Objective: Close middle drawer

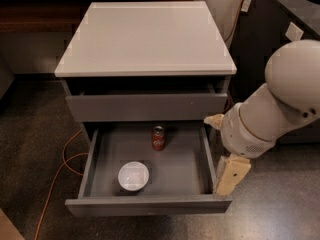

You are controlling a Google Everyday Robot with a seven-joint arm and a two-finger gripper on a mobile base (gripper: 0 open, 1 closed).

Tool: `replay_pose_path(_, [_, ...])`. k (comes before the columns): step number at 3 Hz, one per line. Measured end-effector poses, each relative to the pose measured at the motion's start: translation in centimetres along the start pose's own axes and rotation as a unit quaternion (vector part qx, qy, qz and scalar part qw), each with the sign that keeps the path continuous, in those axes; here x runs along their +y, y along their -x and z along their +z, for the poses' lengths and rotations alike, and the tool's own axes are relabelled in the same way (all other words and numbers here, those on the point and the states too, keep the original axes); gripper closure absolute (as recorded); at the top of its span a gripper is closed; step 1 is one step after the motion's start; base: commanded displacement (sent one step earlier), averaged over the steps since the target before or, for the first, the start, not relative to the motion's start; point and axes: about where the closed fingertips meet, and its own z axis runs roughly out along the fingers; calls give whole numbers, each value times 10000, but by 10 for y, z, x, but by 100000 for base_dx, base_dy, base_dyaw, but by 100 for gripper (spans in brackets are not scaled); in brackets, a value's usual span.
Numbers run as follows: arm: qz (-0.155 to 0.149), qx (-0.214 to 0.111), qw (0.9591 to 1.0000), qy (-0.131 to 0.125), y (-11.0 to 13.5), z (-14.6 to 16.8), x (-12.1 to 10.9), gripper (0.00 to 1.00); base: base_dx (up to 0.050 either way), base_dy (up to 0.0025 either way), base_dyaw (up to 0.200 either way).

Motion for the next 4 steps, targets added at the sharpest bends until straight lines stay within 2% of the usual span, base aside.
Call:
replay_pose_path(1, [-98, 216, 9997, -23, -5, 76, 14, 0, 0, 0, 0])
replay_pose_path(2, [-128, 193, 9997, 26, -5, 81, 16, 0, 0, 0, 0])
replay_pose_path(3, [-323, 72, 9989, 326, -6, 112, 29, 0, 0, 0, 0])
replay_pose_path(4, [-467, 10, 9981, 403, -7, 146, 40, 0, 0, 0, 0])
